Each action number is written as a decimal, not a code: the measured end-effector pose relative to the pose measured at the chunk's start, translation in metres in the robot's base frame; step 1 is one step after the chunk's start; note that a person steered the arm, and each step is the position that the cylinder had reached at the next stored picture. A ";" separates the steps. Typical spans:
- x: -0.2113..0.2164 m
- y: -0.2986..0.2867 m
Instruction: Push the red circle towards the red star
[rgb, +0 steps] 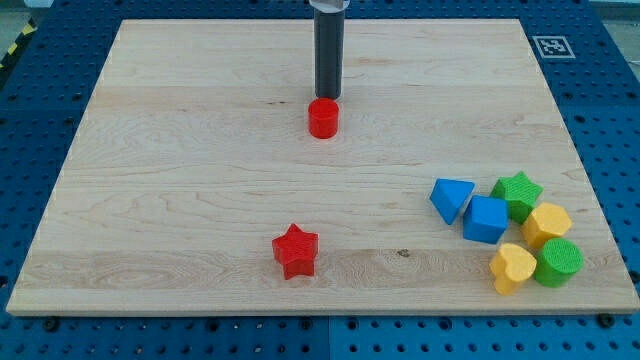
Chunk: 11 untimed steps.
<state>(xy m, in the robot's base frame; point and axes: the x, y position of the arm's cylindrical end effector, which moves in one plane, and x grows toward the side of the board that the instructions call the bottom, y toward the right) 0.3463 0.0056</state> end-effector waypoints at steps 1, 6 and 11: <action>0.010 0.000; 0.028 -0.003; 0.050 -0.008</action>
